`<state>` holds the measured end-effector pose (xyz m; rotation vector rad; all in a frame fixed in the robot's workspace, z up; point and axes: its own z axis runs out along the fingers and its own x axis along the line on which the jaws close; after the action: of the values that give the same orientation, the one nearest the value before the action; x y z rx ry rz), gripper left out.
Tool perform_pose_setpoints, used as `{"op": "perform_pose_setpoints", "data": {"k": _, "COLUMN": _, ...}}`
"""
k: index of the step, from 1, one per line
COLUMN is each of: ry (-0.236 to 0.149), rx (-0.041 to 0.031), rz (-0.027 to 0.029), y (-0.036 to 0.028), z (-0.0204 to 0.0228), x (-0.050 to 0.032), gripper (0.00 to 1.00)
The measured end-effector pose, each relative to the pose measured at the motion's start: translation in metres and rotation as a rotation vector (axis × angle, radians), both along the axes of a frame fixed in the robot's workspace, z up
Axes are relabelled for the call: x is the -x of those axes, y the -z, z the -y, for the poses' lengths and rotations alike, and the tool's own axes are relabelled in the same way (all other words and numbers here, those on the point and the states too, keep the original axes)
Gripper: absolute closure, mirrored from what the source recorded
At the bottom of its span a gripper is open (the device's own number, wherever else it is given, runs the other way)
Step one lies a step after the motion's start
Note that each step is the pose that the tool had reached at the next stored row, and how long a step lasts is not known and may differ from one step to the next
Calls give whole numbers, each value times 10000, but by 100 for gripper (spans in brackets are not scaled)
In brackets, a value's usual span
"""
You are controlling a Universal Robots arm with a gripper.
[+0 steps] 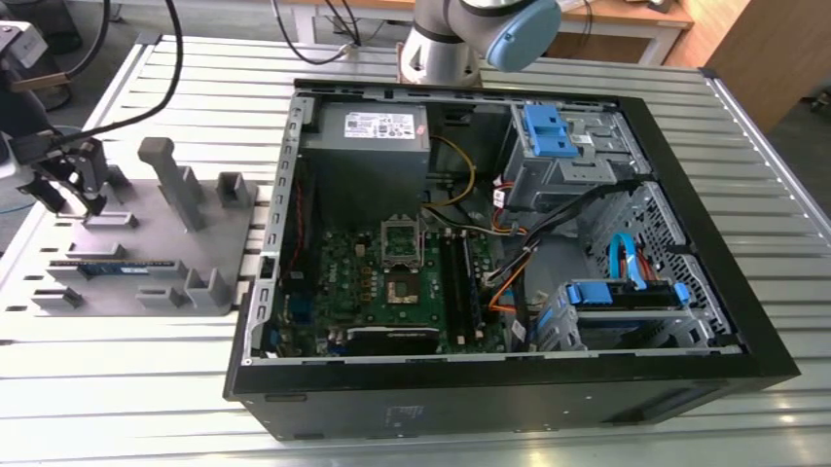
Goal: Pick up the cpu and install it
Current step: 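Pick up the cpu and move it towards the insertion slot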
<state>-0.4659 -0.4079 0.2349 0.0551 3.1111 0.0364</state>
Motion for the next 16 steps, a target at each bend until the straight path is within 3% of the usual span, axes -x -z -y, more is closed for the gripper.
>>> {"op": "perform_pose_setpoints", "data": {"k": 16, "ry": 0, "rx": -1, "rz": 1, "y": -51, "z": 0, "x": 0, "gripper": 53}}
